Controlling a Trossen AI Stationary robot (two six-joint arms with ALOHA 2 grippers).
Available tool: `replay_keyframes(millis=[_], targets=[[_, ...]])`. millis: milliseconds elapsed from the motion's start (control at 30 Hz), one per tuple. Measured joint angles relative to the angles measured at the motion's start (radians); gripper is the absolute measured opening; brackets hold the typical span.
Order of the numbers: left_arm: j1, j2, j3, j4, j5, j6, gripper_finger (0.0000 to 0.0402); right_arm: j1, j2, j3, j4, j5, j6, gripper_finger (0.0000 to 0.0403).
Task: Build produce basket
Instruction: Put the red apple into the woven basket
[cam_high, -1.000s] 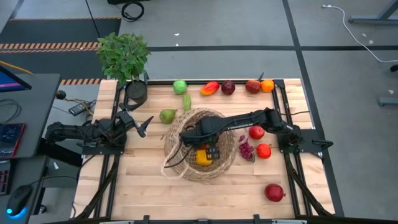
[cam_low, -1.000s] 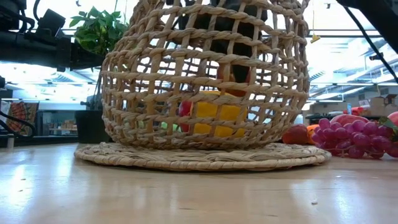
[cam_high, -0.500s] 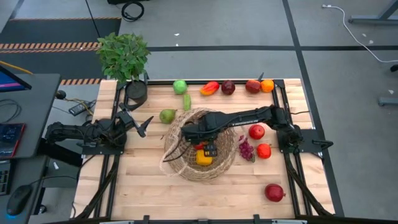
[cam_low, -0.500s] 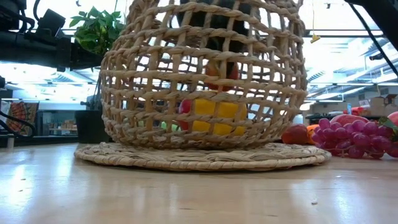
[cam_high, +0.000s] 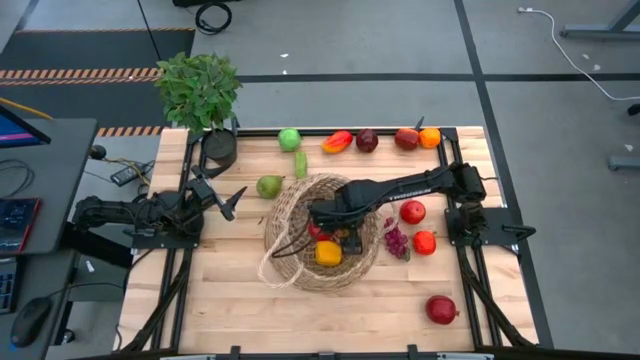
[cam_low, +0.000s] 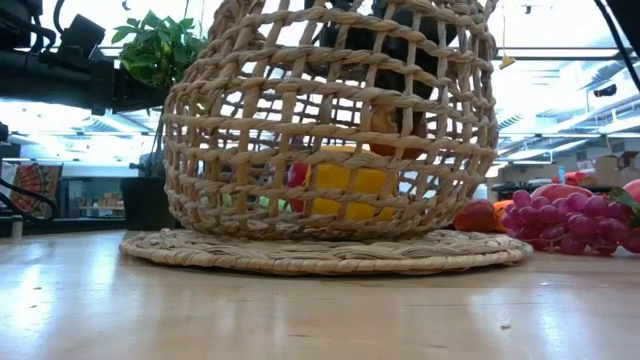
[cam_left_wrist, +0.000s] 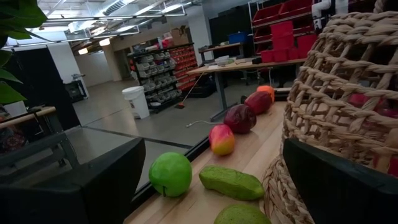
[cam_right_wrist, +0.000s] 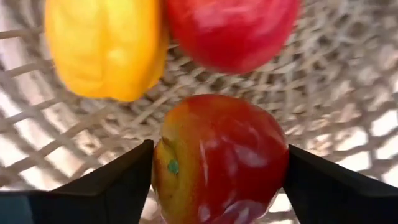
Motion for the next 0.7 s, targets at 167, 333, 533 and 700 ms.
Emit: replay_keyframes(millis=[167,333,533,700], targets=[[0.0,0.0,0.0,0.0,0.0,0.0,0.0388,0.0,0.0,0.0,0.0,-0.026,0.024,0.0385],[0.0,0.0,0.0,0.0,0.0,0.0,0.0388,0.0,0.0,0.012,-0.019,-0.025,0.069,0.039],[0.0,0.0,0.0,0.0,0.0,0.0,0.0388,0.0,-0.04,0.108,0.007,0.016,0.07,0.0387],[0.0,0.0,0.0,0.0,0.0,0.0,0.0388,0.0,-0.154,0.117,0.156,0.124,0.072,0.0386]])
